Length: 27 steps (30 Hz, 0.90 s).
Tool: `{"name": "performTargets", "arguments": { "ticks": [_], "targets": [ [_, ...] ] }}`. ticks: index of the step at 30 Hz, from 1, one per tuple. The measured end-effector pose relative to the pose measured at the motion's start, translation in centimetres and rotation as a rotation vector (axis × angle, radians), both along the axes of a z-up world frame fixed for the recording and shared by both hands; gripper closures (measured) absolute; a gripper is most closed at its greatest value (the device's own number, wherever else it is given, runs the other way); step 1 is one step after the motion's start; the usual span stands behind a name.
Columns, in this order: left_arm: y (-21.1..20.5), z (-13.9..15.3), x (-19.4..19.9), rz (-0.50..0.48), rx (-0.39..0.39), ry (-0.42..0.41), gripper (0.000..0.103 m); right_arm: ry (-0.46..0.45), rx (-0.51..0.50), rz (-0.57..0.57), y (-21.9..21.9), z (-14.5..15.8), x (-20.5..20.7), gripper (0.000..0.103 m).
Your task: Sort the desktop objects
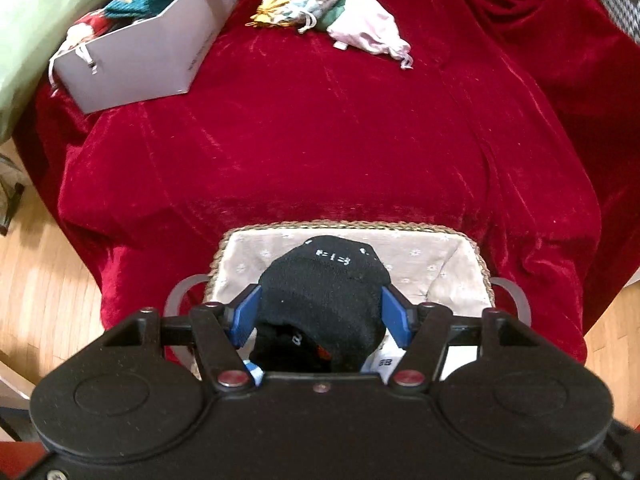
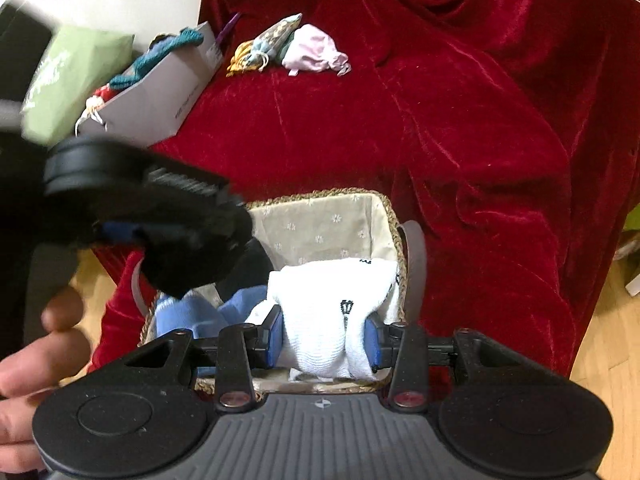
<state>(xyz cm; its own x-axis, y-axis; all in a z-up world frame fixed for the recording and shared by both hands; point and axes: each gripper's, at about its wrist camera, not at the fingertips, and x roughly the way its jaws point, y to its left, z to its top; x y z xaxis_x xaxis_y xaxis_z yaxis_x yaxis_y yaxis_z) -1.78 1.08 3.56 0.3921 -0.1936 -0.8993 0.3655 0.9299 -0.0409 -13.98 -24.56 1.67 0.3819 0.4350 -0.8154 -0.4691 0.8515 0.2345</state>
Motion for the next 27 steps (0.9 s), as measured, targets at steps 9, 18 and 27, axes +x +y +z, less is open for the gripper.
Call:
{"name": "performTargets", "arguments": {
  "ticks": [9,18,27],
  "targets": [
    [-1.7,0.1,-1.7,-0.037,0.007,-0.041,0.042,0.017,-0.002,0.004,-0.2,-0.3,0.0,0.063],
    [-1.0,0.0,-2.2,-0.029,0.003,-0.050,0.038,0.027,0.000,0.029,0.3,-0.8,-0.3,0.063],
    [-0.8,0.3,-2.3,-0.028,-0.038,-0.054,0.036,0.030,-0.001,0.034,0.3,-1.1,-0.2,0.063]
  ]
}}
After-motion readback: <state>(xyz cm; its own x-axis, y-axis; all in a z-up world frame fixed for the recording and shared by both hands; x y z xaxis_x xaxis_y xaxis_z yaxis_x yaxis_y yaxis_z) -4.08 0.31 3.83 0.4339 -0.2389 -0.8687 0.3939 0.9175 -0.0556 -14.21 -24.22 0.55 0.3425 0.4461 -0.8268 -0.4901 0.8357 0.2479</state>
